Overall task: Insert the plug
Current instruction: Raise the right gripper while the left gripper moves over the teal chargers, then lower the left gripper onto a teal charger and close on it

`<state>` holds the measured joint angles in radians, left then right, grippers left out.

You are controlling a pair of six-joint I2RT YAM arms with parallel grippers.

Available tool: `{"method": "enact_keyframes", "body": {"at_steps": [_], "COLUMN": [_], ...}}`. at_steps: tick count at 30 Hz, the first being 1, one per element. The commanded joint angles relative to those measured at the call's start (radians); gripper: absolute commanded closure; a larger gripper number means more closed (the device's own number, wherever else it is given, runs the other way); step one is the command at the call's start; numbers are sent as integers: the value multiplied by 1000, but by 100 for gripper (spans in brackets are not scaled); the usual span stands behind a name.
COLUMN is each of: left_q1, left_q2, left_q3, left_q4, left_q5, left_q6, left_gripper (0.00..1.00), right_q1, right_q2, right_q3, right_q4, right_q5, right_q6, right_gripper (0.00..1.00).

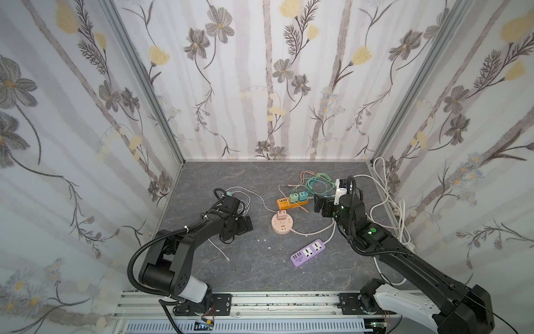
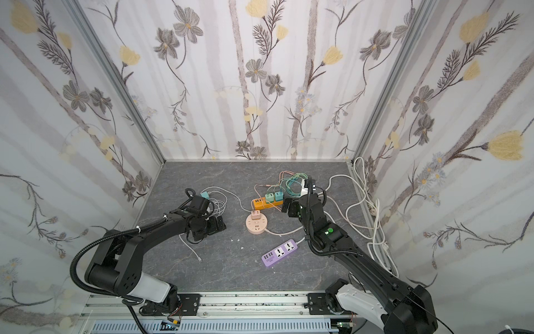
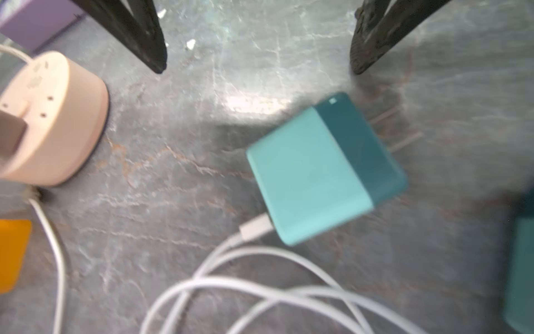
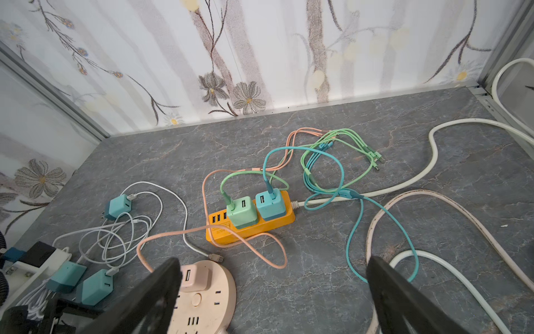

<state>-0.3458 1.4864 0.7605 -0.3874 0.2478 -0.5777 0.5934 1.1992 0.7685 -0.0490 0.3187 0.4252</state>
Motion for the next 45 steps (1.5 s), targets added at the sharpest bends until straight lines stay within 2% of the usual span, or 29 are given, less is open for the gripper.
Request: {"method": "enact_keyframes", "body": {"at_steps": [1,6,9,13,17,23,26,30,31,33,37,42,45], "left_q1": [-25,-56,-59,-61,-94,-124,-124,-112,-109,-104,-90,-37,-22], "left_q2": [-41,-73,-77,-66,6,78,78,150,171,225,275,317,341], "left_q3": [-40,-32,-3,47,128,186,214,291,318,377,439,473,468], "left_q4": [79,70,11,-136,-265,-266,-262,-316,-347,-408,-465,-492,-483], "left_q5": [115,130,117,-48,-189,-338,-392,-348,-349,-379,-417,-356,-342], "left_q6": [-95,-98,-42,53,136,172,238,409,434,499,642,746,796], "left_gripper": [0,0,0,0,0,0,2,2,4,9,8,10,17], "right_q1": [-1,-1,0,-1,-1,-1,0,-1,0,0,0,-1,-1], "right_q2": [24,62,76,82,89,103,102,102,102,102,97,89,81], "right_q3": [25,63,80,84,85,102,103,104,105,110,118,114,109], "right_q4": [25,1,-17,-31,-33,-50,-61,-66,-67,-69,-81,-106,-114], "right_q5": [-46,-71,-90,-103,-101,-105,-101,-82,-81,-77,-72,-45,-33], "right_q6": [1,-6,-15,-20,-22,-22,-28,-32,-36,-40,-58,-77,-83], "right_gripper": [1,0,1,1,1,1,1,1,1,1,1,1,1]}}
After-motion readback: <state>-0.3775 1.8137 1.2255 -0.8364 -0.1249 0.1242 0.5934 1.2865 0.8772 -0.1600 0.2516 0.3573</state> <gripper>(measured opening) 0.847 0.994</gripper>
